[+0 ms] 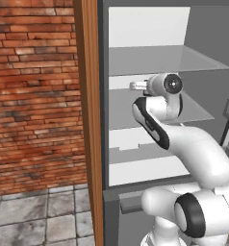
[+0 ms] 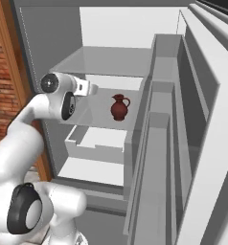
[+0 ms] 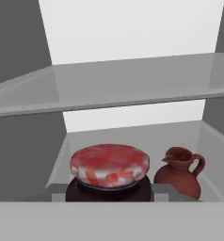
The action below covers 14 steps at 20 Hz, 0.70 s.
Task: Move the jug and jam from the second highest shelf to the top shelf to make space. Then, place the pitcher from the counter on the cleared second highest shelf.
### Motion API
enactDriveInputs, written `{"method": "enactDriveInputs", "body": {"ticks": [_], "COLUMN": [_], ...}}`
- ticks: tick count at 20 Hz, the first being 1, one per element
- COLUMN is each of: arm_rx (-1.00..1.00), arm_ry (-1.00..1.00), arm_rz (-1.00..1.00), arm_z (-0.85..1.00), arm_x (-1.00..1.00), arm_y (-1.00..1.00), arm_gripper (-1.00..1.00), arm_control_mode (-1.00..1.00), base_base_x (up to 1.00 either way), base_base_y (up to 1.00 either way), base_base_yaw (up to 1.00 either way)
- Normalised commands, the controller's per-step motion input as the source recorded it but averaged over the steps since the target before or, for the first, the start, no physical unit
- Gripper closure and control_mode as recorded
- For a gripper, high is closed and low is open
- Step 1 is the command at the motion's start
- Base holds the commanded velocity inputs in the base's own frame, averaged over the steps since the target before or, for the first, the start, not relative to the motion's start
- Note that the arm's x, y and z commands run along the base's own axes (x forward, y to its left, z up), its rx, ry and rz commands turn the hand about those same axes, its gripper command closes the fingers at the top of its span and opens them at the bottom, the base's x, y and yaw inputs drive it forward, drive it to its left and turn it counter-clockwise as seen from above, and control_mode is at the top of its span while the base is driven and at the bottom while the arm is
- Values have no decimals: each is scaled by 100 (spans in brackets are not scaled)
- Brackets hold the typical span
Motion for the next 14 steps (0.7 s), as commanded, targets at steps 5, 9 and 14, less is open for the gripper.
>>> {"method": "enactDriveInputs", "body": {"ticks": [5,9,14], "arm_rx": [0,0,0], "arm_ry": [-4,-8,-18], "arm_rz": [0,0,0], "arm_z": [73,53,17], "arm_x": [-34,-14,0], "arm_y": [0,0,0], "arm_gripper": [100,100,100], "arm_control_mode": [-100,-100,-100], "base_base_x": [0,0,0], "base_base_y": [0,0,0], "base_base_yaw": [0,0,0]}}
